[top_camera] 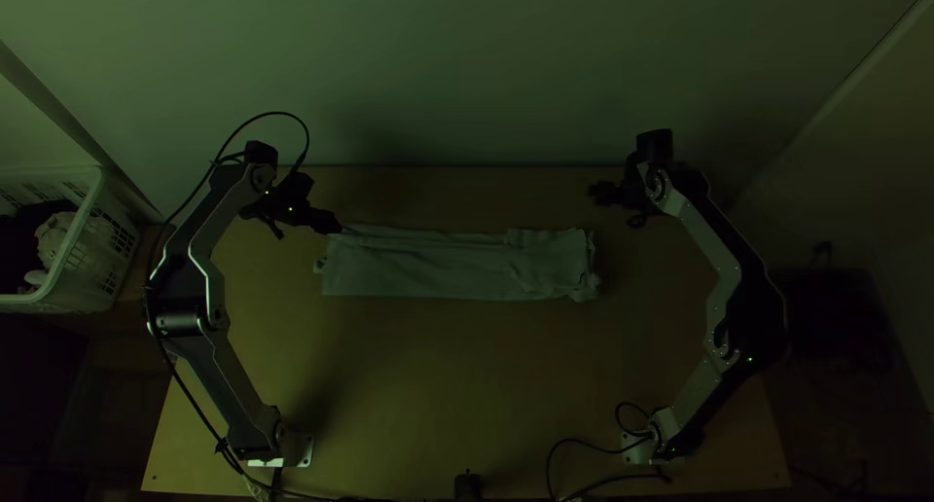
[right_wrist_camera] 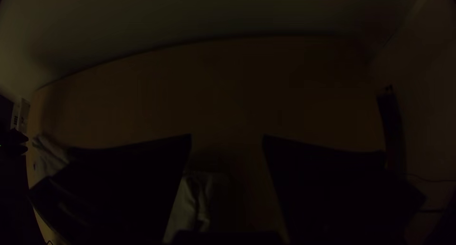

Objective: Fold the t-shirt

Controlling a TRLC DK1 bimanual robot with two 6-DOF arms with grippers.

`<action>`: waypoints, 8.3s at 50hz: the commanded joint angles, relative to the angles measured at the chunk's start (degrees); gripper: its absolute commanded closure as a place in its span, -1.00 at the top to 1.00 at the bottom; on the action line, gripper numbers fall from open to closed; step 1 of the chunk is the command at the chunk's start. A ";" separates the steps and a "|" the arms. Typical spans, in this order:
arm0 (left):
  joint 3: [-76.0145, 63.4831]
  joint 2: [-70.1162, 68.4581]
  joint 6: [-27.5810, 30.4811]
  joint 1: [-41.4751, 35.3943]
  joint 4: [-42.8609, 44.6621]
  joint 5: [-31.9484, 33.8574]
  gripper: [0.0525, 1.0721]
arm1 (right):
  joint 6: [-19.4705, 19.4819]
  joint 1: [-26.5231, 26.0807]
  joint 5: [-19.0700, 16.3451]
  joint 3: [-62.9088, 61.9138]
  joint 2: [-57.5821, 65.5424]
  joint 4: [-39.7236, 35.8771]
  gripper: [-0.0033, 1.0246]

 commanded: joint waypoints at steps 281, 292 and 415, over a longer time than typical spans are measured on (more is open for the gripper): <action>29.59 4.17 -46.15 -40.72 -1.49 -12.27 0.92 | 7.93 -6.88 -7.17 -40.98 -57.96 13.52 0.93; 26.78 -3.22 -42.46 -35.00 -1.49 -13.41 0.92 | 4.59 -4.42 -7.08 -39.05 -55.41 16.94 0.93; -100.05 -112.82 -27.61 10.61 61.09 -13.67 0.91 | 0.55 -10.04 -5.68 -92.84 -107.53 50.78 0.93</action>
